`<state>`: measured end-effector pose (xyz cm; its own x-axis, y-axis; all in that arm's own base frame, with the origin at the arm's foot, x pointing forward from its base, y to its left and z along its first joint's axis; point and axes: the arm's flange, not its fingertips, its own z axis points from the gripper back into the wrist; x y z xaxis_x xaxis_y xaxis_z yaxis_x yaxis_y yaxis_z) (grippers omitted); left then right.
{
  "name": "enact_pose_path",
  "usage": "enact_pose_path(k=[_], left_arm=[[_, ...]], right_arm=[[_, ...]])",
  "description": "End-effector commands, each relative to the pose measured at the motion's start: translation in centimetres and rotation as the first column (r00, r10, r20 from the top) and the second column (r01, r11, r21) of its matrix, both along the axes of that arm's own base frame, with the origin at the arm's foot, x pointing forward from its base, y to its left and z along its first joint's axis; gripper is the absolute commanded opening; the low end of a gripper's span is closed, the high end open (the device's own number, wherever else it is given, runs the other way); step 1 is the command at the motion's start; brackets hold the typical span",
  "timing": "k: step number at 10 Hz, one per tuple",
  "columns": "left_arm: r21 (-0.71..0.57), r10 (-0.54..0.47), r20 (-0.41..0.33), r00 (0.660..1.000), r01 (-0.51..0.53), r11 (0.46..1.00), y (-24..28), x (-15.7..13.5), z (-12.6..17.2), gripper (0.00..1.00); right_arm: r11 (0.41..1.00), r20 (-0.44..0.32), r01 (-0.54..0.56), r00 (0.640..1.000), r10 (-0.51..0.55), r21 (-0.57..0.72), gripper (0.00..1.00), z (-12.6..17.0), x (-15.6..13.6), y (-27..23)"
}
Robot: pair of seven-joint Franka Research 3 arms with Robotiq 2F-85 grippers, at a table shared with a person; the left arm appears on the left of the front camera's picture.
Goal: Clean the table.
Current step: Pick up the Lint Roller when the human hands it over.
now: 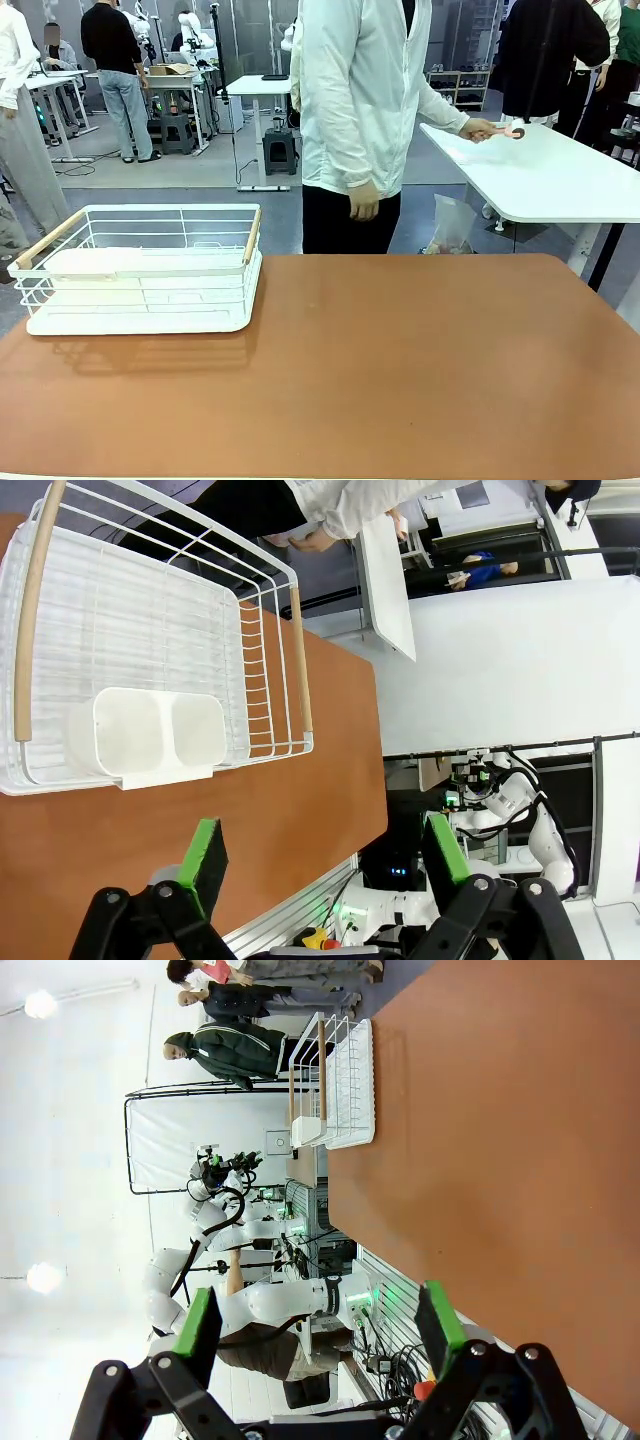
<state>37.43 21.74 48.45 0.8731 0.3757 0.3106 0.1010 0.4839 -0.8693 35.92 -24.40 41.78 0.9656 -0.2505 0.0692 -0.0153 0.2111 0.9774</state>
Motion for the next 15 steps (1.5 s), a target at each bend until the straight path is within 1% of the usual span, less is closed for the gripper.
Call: enact_pose_path(k=[1,15], left_arm=[[-0.010,-0.005,0.009,1.000,0.005,1.000,0.16,-0.17,0.04,1.00],[-0.010,-0.005,0.009,1.000,0.005,1.000,0.16,-0.17,0.04,1.00]], right_arm=[[1.000,0.001,0.000,1.000,0.000,0.005,1.00,0.16,-0.07,0.02],[1.000,0.001,0.000,1.000,0.000,0.005,1.00,0.16,-0.07,0.02]])
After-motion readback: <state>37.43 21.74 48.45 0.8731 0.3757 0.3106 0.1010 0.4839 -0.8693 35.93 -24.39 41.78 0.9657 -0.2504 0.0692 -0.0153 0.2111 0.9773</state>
